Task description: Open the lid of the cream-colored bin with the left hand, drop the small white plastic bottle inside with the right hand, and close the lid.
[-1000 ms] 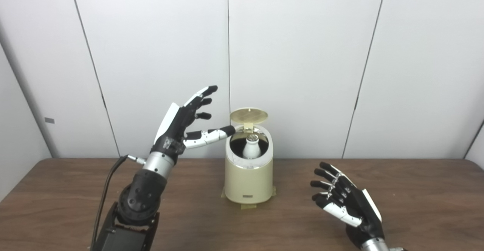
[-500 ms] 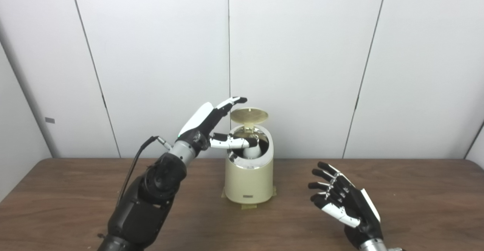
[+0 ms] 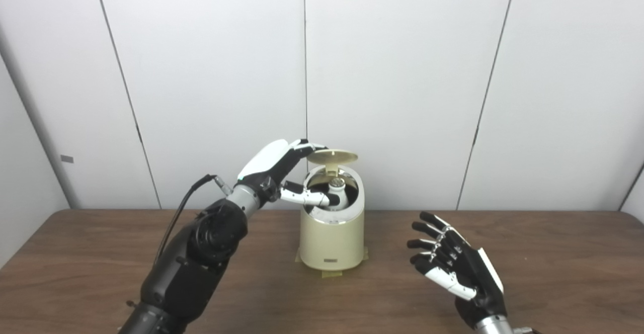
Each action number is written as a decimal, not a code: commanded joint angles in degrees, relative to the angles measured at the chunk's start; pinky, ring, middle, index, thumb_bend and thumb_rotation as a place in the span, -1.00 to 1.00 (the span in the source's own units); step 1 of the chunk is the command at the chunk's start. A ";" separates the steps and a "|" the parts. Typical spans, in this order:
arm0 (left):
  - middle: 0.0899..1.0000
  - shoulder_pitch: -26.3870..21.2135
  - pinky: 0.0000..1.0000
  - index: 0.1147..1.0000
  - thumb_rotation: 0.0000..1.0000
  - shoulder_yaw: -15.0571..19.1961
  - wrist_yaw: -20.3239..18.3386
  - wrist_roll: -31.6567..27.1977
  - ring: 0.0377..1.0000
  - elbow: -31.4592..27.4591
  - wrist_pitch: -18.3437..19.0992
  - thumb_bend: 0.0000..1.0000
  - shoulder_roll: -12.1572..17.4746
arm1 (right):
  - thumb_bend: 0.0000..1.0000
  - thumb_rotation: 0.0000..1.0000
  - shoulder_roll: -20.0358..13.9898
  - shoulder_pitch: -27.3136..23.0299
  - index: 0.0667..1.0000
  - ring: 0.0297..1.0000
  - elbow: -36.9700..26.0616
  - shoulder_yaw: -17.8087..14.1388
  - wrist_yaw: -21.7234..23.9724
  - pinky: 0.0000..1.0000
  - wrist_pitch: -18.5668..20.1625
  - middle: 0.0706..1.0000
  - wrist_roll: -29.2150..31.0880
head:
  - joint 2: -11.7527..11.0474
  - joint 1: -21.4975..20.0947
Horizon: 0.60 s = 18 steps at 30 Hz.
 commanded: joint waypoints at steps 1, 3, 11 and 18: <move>0.74 -3.04 1.00 0.62 -0.13 0.36 -0.08 0.67 1.00 -2.42 -0.91 0.79 1.71 | 0.83 -0.32 -0.07 -2.12 0.58 0.32 -1.11 -0.44 0.07 0.06 -0.23 0.54 1.22 | 0.08 -0.15; 0.72 -2.88 1.00 0.61 -0.12 0.26 -1.04 0.56 1.00 -3.04 -1.49 0.79 2.27 | 0.82 -0.32 0.01 -2.17 0.58 0.32 -1.16 -0.36 0.04 0.06 -0.16 0.53 1.11 | 0.10 -0.36; 0.69 -1.39 1.00 0.61 -0.03 -0.43 -4.56 0.54 1.00 -6.95 -3.93 0.84 4.99 | 0.86 -0.35 0.71 -2.07 0.56 0.28 -2.46 -0.22 -0.31 0.01 1.96 0.52 1.18 | 0.33 -0.86; 0.68 -0.11 1.00 0.61 -0.10 -0.26 -6.28 1.11 1.00 -10.42 -4.03 0.83 5.95 | 0.83 -0.35 0.91 -2.11 0.55 0.27 -3.02 0.14 -0.39 -0.03 1.63 0.49 0.43 | 0.71 -1.17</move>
